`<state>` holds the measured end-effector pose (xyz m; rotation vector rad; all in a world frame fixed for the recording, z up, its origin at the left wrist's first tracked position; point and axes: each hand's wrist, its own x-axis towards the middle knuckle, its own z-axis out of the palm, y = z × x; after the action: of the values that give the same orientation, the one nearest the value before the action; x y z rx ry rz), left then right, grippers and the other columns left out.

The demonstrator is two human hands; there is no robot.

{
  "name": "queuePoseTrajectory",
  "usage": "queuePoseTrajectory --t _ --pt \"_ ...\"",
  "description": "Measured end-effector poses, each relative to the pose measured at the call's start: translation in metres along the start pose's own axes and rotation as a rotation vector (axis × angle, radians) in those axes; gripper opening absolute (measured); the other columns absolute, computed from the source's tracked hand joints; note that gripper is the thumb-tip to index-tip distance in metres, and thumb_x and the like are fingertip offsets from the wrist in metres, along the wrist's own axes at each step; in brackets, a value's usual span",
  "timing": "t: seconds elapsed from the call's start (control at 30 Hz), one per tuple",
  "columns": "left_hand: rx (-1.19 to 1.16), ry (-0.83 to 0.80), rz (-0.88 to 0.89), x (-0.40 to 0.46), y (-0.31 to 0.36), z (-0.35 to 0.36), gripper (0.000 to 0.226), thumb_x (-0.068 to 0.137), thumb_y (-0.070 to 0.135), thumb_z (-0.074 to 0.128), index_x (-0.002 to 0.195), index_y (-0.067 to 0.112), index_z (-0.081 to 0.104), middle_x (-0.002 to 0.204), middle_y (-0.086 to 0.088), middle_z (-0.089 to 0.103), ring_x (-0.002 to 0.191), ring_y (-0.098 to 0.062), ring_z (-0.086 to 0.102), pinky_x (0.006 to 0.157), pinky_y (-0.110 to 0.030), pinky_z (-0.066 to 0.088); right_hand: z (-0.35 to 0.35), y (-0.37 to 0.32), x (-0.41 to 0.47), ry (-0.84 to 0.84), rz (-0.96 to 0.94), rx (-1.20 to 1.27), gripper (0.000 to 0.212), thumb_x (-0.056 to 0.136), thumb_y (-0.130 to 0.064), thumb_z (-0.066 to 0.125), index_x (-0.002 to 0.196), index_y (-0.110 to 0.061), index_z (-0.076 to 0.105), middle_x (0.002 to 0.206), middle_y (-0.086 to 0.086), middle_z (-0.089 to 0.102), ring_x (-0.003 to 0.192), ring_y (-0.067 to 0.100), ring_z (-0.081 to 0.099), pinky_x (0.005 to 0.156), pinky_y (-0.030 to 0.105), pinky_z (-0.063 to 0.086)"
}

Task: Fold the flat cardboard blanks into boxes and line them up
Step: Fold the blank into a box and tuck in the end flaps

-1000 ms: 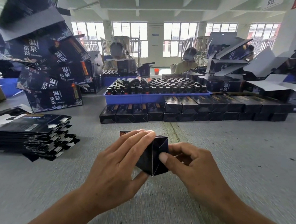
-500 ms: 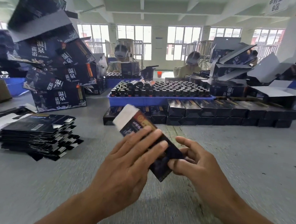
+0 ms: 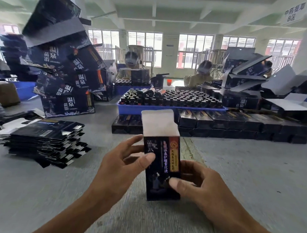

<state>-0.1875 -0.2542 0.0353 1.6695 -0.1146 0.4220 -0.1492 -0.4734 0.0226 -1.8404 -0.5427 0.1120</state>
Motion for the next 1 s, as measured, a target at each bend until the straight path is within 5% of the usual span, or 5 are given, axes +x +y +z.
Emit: queuePoseTrajectory --t 0.1,0.3,0.67,0.83,1.0 --pt "0.037 -0.03 0.017 -0.005 -0.002 0.005 0.067 0.07 0.035 0.082 0.132 0.033 0.054 0.115 0.008 0.073 0.105 -0.013 0.071 0.085 -0.026 0.059 -0.004 -0.003 0.001 0.076 -0.068 0.114 0.048 0.069 -0.053 0.082 0.112 -0.044 0.064 0.109 -0.029 0.072 0.102 -0.009 0.067 0.073 0.003 0.05" --pt "0.022 -0.051 0.04 -0.009 -0.006 0.012 0.062 0.07 0.032 0.083 0.123 0.035 0.052 0.113 0.009 0.074 0.104 -0.013 0.071 0.082 -0.021 0.057 -0.006 -0.006 0.002 0.094 -0.168 0.232 0.037 0.07 -0.039 0.079 0.104 -0.05 0.068 0.111 -0.016 0.075 0.104 0.001 0.07 0.077 0.008 0.052" --pt "-0.016 -0.009 0.191 -0.01 0.002 0.012 0.038 0.075 0.034 0.076 0.108 0.044 0.061 0.117 0.016 0.07 0.104 -0.01 0.07 0.079 -0.017 0.056 -0.006 -0.006 0.002 0.052 -0.167 0.264 0.045 0.068 -0.042 0.089 0.106 -0.048 0.065 0.114 -0.013 0.074 0.106 0.005 0.07 0.076 0.012 0.055" --pt "0.061 -0.018 0.257 -0.013 0.004 0.012 0.044 0.08 0.031 0.073 0.116 0.051 0.06 0.12 0.019 0.068 0.106 -0.01 0.07 0.08 -0.02 0.057 -0.005 -0.009 -0.001 0.066 -0.205 0.213 0.05 0.076 -0.035 0.079 0.115 -0.058 0.057 0.115 -0.018 0.072 0.106 0.002 0.069 0.076 0.011 0.055" --pt "0.165 -0.005 0.292 -0.014 0.004 0.012 0.039 0.085 0.034 0.07 0.119 0.052 0.063 0.116 0.019 0.07 0.108 -0.005 0.068 0.075 -0.014 0.055 -0.006 -0.014 -0.005 0.125 -0.29 0.132 0.057 0.077 -0.047 0.07 0.124 -0.071 0.048 0.121 -0.033 0.063 0.11 -0.009 0.063 0.074 0.004 0.05"
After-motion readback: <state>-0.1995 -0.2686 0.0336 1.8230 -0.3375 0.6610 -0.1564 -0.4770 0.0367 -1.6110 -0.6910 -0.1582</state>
